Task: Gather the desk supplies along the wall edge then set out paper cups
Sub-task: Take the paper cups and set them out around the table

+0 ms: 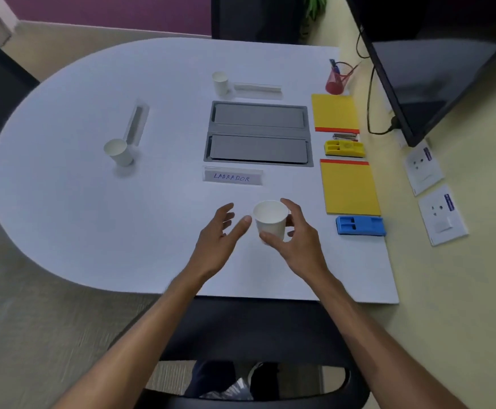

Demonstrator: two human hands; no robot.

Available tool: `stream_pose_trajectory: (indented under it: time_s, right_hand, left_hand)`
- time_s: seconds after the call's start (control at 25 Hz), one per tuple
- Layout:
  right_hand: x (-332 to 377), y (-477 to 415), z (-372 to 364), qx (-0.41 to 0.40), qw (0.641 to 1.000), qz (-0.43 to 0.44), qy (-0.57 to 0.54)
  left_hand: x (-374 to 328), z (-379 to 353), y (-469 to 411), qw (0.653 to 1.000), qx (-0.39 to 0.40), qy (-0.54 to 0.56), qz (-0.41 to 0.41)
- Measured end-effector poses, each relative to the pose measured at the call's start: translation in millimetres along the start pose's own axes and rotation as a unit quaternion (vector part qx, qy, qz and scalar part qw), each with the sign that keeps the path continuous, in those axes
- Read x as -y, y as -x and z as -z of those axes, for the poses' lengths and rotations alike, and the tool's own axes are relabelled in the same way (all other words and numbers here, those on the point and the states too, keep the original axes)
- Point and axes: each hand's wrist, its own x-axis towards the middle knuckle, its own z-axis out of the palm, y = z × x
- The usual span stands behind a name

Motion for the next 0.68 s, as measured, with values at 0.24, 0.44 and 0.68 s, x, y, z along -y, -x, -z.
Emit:
stream_pose_trajectory:
  time_s: [0.24,0.44,0.68]
  right_hand:
    - [-62,-73,-1,-0.025,0.999,-0.044,0.005]
    - [-96,-149,-20,-0.049,0.996,-0.066,0.023]
    - [-116,-222,-44,-0.098,0.991,-0.088,0.020]
  left_hand:
    - [49,-34,-98,0.977,0.028,-0.205,-0.048]
    - [107,-69,-187,0.921,0.042,-0.380,-0.074]
    - [163,-90,-217,0.858,0.000,-0.500,-0.121]
